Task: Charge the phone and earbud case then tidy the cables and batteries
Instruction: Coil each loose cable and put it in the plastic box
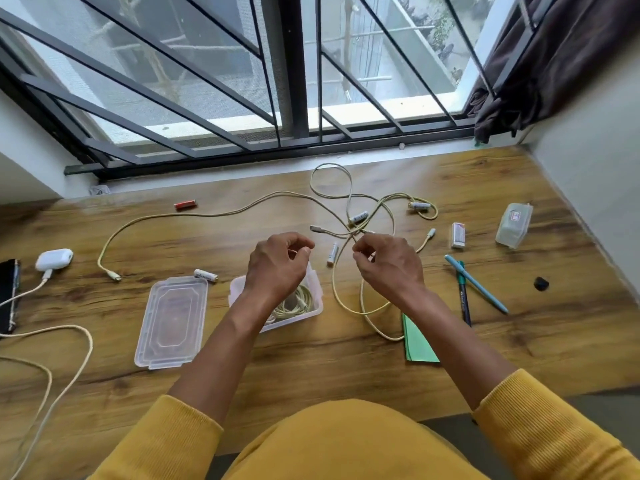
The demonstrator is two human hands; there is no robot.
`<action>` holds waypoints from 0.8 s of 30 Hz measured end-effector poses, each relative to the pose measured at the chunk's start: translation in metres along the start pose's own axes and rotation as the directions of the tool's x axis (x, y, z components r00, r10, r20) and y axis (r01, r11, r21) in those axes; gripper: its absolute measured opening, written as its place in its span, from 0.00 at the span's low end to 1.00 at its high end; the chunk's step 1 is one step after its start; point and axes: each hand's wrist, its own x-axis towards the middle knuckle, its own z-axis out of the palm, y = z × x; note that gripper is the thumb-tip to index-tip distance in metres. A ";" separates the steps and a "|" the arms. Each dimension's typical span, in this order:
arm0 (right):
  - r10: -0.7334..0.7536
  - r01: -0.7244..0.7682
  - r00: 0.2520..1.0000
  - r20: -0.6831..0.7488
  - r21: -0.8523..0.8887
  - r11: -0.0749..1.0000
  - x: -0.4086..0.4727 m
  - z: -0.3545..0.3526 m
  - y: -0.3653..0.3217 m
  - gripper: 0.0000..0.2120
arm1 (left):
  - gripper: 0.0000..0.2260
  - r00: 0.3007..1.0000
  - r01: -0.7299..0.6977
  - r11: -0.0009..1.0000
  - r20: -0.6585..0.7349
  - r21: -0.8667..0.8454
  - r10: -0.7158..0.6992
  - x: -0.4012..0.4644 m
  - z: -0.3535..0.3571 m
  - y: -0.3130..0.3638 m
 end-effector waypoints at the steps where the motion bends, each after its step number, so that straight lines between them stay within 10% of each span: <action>1: 0.018 -0.018 1.000 -0.002 -0.006 1.000 0.002 -0.002 0.005 0.06 | 0.08 1.000 -0.004 1.000 0.002 0.015 0.004 0.002 0.004 0.003; 24: 0.148 -0.150 0.989 0.028 0.103 0.983 0.032 -0.001 0.061 0.06 | 0.09 0.986 -0.116 0.881 0.163 0.459 0.045 0.098 0.071 0.019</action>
